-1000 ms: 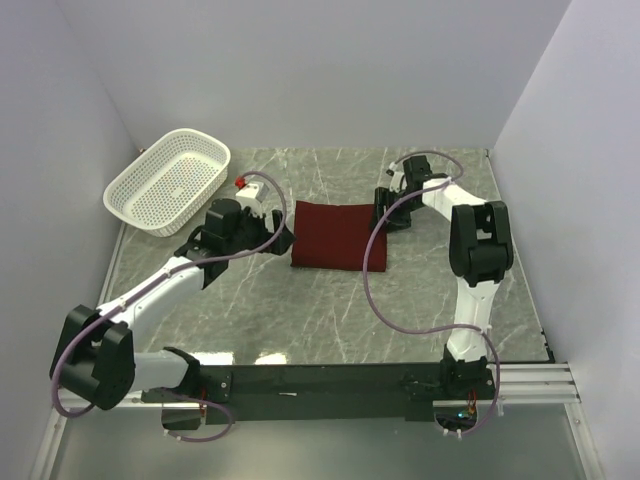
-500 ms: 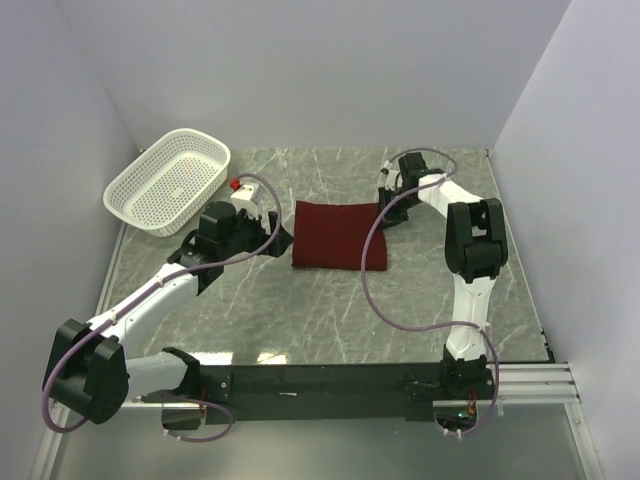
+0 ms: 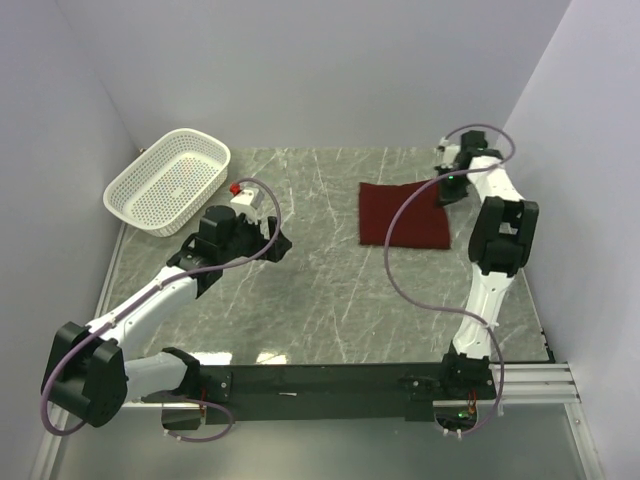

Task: Fold and stack the t-shirts
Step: Neatly place the folded tshirt to the corner

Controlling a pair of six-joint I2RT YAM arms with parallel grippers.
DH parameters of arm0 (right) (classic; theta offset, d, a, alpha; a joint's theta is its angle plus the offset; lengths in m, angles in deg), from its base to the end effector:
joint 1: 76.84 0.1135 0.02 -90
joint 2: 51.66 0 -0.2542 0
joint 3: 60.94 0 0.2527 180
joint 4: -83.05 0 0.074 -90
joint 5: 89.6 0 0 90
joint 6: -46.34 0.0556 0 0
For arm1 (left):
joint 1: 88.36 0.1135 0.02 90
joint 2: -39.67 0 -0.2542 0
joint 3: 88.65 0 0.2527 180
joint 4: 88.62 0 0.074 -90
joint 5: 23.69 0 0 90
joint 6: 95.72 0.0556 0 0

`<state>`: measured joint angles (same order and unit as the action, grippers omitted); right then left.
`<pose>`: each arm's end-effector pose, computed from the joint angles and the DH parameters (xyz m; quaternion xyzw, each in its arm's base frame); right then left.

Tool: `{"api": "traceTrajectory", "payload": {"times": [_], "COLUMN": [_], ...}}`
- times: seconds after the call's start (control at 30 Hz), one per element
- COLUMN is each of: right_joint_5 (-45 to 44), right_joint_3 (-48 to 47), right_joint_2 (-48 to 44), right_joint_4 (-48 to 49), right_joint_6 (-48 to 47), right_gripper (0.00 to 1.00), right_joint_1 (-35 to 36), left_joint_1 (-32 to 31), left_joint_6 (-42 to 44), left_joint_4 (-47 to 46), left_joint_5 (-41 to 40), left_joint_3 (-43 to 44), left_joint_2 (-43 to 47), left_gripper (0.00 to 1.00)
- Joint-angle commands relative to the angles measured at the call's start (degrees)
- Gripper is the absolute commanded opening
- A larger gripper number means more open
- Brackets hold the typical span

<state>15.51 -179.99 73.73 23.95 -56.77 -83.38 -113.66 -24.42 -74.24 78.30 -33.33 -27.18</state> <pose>0.4700 -0.0393 0.1767 -0.0834 0.9654 0.0906 0.2297 0.2511 -0.1314 0.2406 0.1038 0.8384 -0.2798 0.4561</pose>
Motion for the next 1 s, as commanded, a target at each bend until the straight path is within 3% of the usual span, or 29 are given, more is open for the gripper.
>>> {"api": "traceTrajectory", "payload": {"times": [0.0, 0.23, 0.43, 0.53, 0.57, 0.7, 0.87, 0.97], "right_joint_5": [-10.3, -19.6, -25.0, -28.2, -28.5, -30.0, -25.5, -8.8], "right_joint_3": [-7.7, -22.6, -23.1, -23.9, -24.1, -21.7, -13.4, -7.4], "right_joint_2": [3.5, 9.7, 9.6, 9.8, 9.7, 6.3, -1.3, -7.9], "right_joint_4": [-3.1, -3.9, 1.7, 4.1, 4.3, 7.3, 9.6, 2.6], "right_joint_6": [-7.5, -11.6, -12.6, -12.6, -12.9, -14.4, -14.6, -16.5], "right_gripper": [0.00, 0.00, 0.02, 0.28, 0.45, 0.62, 0.65, 0.66], "right_joint_1": [-6.0, -10.1, -10.2, -10.2, -10.1, -8.9, -7.4, -6.2], "left_joint_1": [0.2, 0.2, 0.2, 0.2, 0.2, 0.2, 0.3, 0.6], "left_joint_6": [0.9, 0.8, 1.1, 1.3, 1.3, 1.7, 2.6, 1.8], "left_joint_4": [-1.1, -1.7, -1.2, -0.8, -0.8, 1.1, 2.9, 2.5], "left_joint_5": [0.3, 1.3, 1.7, 1.8, 1.8, 0.4, -4.4, -6.5], "left_joint_3": [-1.0, -0.7, 0.1, 0.3, 0.6, 1.7, 3.9, 4.4], "left_joint_2": [1.4, -0.2, -1.1, -0.8, -0.7, 0.3, 3.6, 6.5], "left_gripper": [0.94, 0.94, 0.94, 0.94, 0.94, 0.94, 0.95, 0.98]}}
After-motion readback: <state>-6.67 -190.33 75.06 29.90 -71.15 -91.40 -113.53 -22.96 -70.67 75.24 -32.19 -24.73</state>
